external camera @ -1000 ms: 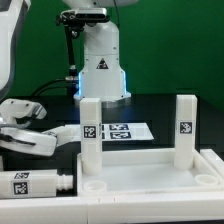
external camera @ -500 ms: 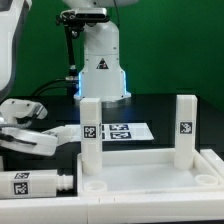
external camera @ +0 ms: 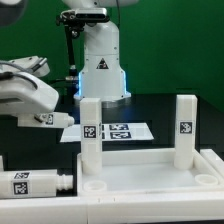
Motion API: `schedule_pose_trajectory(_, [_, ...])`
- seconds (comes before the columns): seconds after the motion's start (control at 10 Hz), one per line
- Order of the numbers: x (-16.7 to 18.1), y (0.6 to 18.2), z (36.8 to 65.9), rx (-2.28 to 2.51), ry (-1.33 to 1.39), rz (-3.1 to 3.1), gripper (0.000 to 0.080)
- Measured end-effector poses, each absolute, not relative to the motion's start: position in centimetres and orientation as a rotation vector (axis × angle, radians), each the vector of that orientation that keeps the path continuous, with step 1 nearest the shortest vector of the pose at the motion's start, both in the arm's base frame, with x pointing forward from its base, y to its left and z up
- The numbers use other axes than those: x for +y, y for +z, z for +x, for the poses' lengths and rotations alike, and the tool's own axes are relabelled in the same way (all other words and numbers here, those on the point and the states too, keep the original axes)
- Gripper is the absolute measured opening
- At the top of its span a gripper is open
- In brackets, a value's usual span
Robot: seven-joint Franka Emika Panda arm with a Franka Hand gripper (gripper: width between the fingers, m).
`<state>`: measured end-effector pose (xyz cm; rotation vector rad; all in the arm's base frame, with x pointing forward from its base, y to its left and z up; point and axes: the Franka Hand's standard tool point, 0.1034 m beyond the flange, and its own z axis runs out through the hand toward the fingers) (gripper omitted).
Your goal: Assemble desk
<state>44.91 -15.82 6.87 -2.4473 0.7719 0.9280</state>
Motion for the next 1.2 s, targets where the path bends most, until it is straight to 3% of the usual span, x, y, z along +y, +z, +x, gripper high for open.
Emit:
schedule_pose_trajectory(0.1, [-15.8, 7.5, 45.7, 0.77, 0.871, -2.484, 0.0284])
schedule_pose_trajectory(0.3, [-15.5, 12.5, 51.4, 0.638, 0.586, -2.64, 0.0284])
schedule_pose_trajectory(0.4, [-14.7, 13.8, 53.3, 0.57, 0.469, -2.697, 0.0284])
schedule_pose_trajectory(0.6, [-14.1, 12.2, 51.9, 0.662, 0.333, -2.744, 0.0285])
schedule_pose_trajectory(0.8, [-15.8, 11.8, 54.2, 0.594, 0.074, -2.867, 0.0285])
schedule_pose_trajectory(1.2, [-12.6, 16.7, 61.1, 0.523, -0.288, -2.959, 0.0285])
